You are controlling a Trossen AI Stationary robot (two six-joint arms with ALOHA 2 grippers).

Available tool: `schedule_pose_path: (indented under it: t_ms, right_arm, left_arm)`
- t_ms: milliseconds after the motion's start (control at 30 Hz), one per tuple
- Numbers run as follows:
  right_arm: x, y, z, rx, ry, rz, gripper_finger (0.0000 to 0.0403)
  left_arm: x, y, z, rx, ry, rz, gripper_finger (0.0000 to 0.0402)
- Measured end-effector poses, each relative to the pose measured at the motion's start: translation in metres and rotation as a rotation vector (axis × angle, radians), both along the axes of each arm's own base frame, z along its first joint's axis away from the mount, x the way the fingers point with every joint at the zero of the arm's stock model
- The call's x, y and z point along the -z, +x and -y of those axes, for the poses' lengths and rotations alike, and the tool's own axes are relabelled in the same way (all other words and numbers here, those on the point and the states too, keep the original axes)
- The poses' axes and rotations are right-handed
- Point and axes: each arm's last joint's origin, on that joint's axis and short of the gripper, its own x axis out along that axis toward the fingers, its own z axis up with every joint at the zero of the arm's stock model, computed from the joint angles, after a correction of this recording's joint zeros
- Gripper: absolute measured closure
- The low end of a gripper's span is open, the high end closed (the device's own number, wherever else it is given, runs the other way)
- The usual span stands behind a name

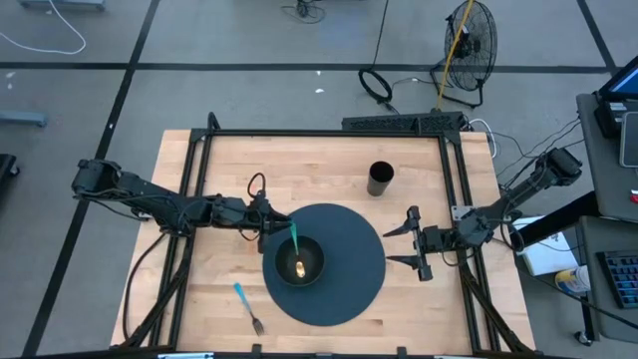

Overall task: Pick & Place Utensil
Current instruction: Put the green spoon into the black bowl, then put the blue fork into the black bowl

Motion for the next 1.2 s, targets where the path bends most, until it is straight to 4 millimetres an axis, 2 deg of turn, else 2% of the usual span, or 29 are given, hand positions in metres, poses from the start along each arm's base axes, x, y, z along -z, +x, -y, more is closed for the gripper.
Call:
schedule_pose_path:
  t_ms: [300, 433, 667, 900, 1200]
  right_arm:
    - [0.000, 0.000, 0.000, 0.000, 0.000, 0.000, 0.0151]
    - [0.000, 0.000, 0.000, 0.000, 0.002, 0.000, 0.0151]
    - [0.000, 0.000, 0.000, -0.001, 0.001, -0.003, 0.0151]
    - [0.001, 0.000, 0.000, 0.000, -0.019, -0.005, 0.0151]
    - [0.002, 0.000, 0.000, -0.002, -0.029, -0.006, 0.0151]
  left_arm:
    - [0.000, 0.000, 0.000, 0.005, 0.039, 0.001, 0.0314]
    - [-0.009, -0.003, -0.001, 0.016, 0.066, 0.044, 0.0314]
    - [-0.027, -0.028, 0.005, 0.113, 0.031, 0.023, 0.0314]
    - [-0.040, -0.056, 0.032, 0.185, -0.026, -0.132, 0.0314]
    - [-0.047, -0.068, 0.083, 0.295, -0.070, -0.277, 0.0314]
